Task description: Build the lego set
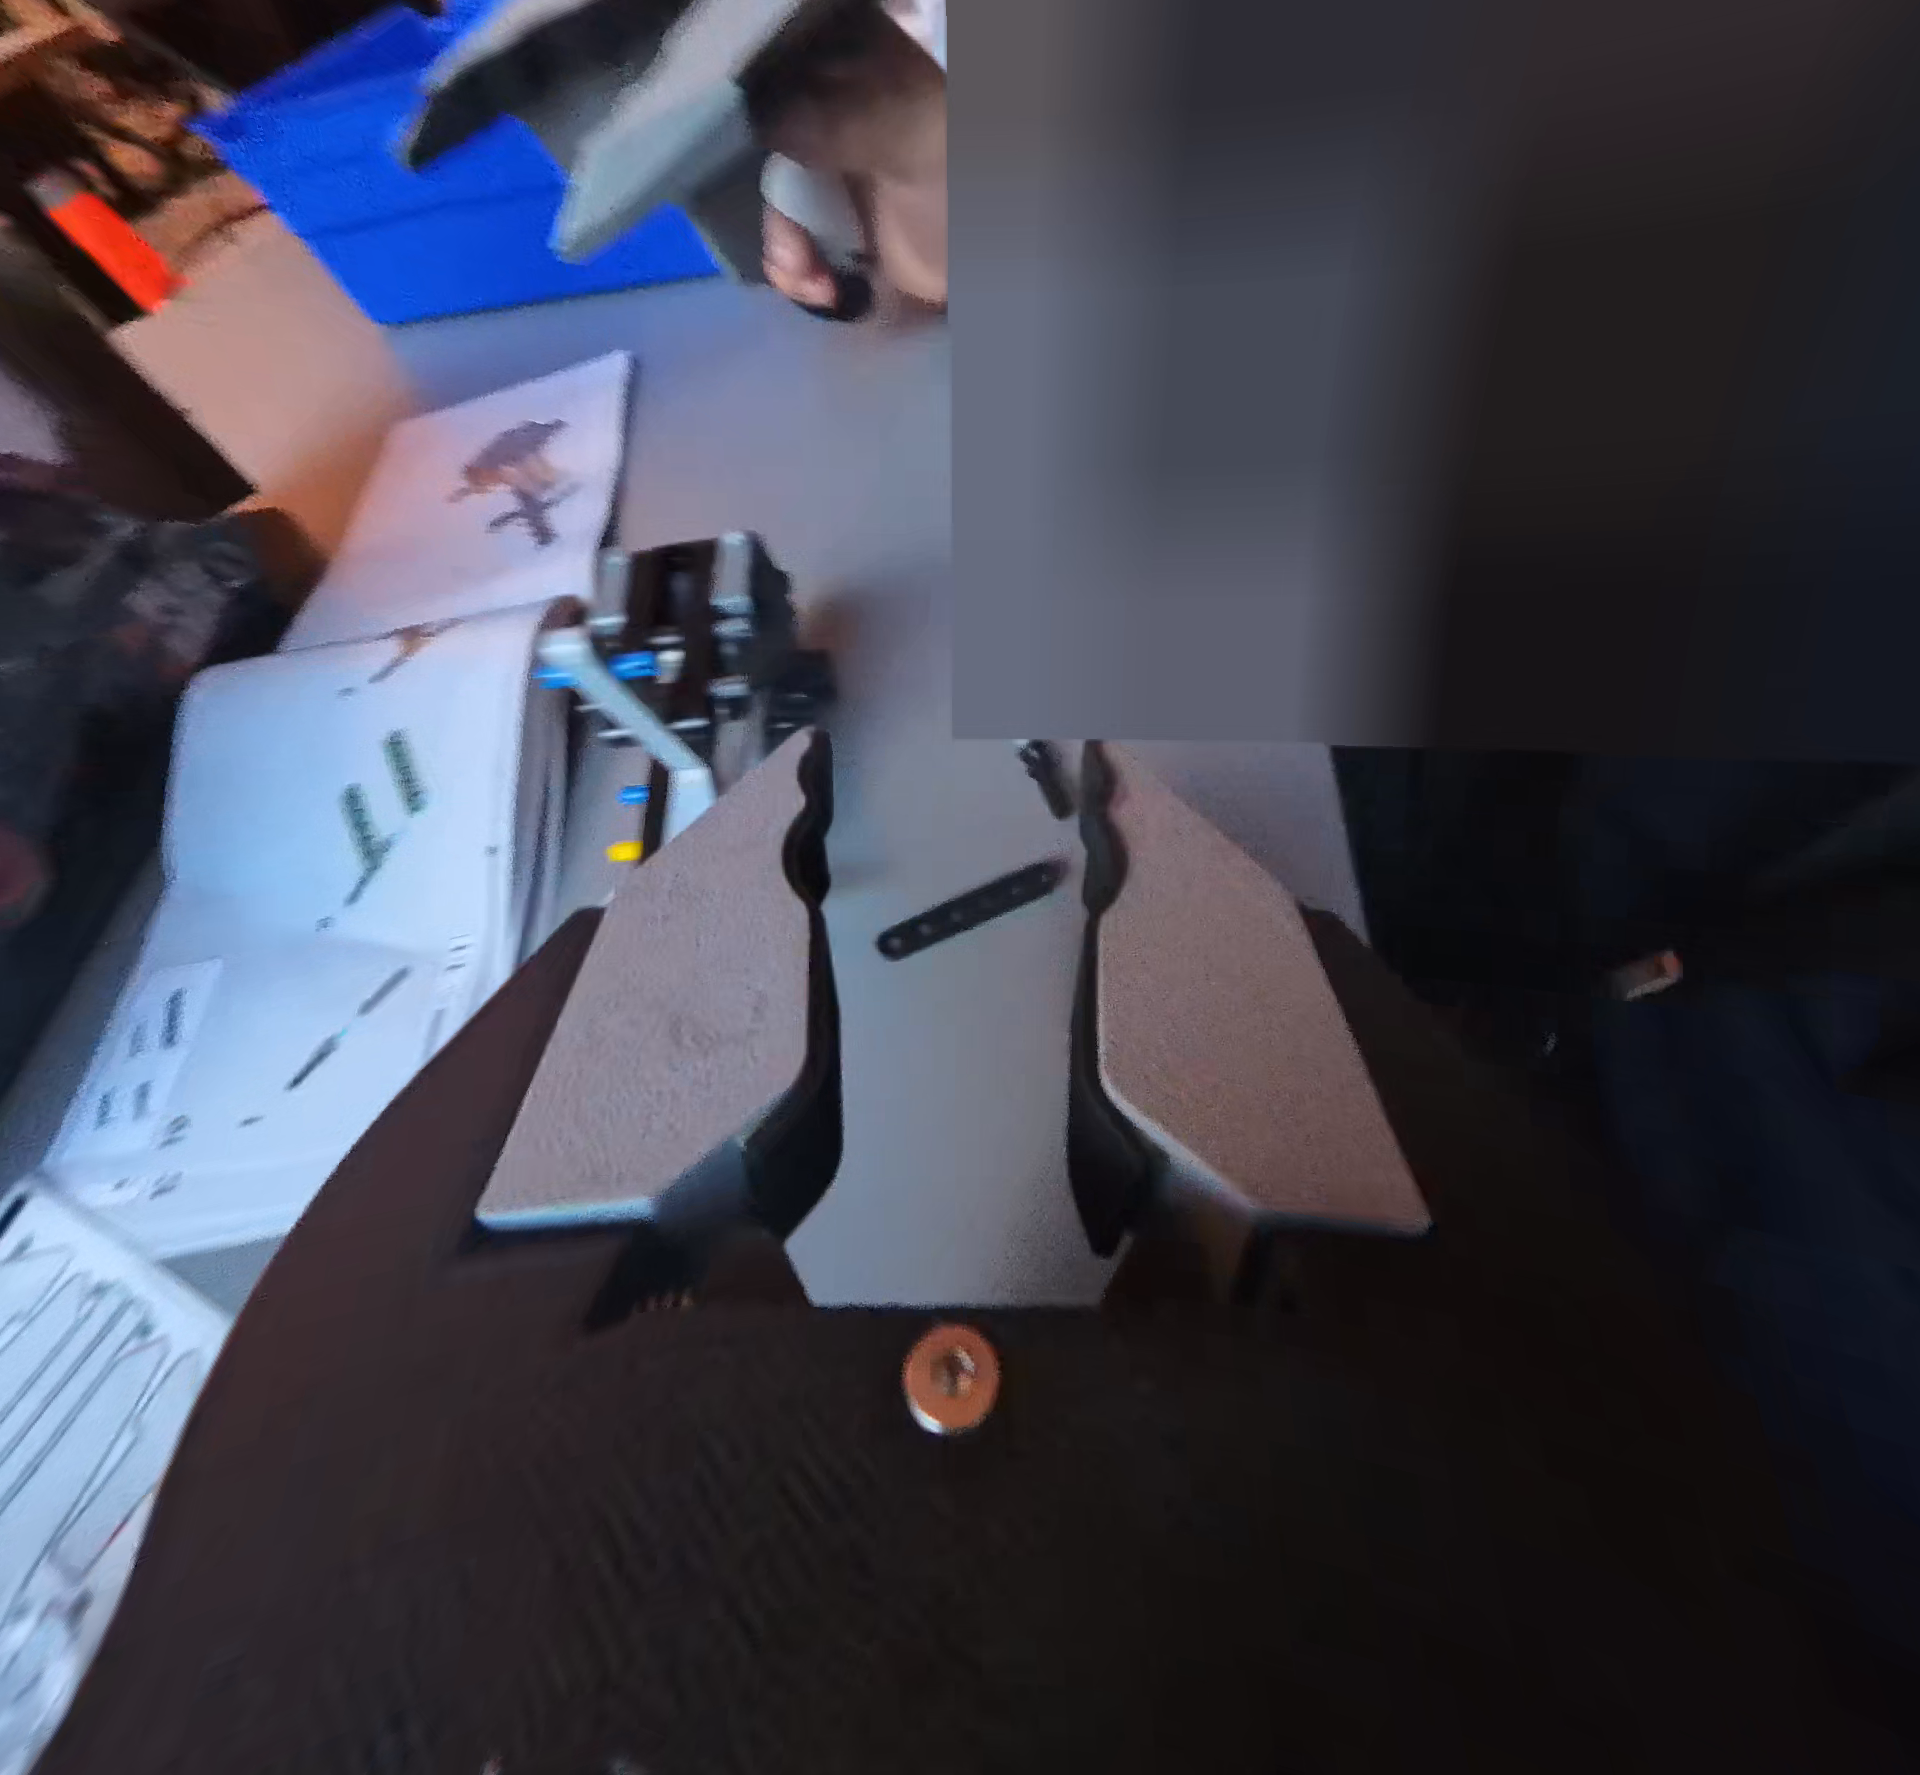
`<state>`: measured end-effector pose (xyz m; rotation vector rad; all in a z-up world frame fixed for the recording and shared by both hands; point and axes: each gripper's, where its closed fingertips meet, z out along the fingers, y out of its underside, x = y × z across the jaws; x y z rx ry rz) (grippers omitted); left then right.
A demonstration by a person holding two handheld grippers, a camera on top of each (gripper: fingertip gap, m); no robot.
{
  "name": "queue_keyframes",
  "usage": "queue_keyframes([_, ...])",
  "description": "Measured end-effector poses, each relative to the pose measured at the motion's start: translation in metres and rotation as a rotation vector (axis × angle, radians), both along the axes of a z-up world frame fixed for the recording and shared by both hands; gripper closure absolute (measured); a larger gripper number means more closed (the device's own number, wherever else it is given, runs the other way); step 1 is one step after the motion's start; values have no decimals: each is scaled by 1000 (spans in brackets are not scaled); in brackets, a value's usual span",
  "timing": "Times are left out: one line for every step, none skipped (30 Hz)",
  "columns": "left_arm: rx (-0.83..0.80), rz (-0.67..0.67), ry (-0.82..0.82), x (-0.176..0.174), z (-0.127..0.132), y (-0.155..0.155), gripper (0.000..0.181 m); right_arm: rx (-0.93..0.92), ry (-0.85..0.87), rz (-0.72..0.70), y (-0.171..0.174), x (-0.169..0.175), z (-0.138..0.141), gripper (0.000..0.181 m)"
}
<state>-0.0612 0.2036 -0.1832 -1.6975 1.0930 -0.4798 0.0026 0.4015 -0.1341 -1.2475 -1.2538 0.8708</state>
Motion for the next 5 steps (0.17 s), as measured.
queue_keyframes([-11, -33, 37, 6, -8, -5, 138, 15, -6, -8, -4, 1, 1, 113])
queue_keyframes([-20, -48, 79, 9, -17, -7, 141, 24, -6, -11, -9, 3, 3, 117])
queue_keyframes([-25, -45, 118, 10, -25, -7, 141, 19, 4, -9, -17, 5, 5, 118])
queue_keyframes([-31, -37, 163, 10, -33, -7, 141, 6, 20, -4, -26, 7, 7, 116])
queue_keyframes([-26, -17, 196, 10, -36, -4, 141, -9, 30, 11, -36, 7, 6, 116])
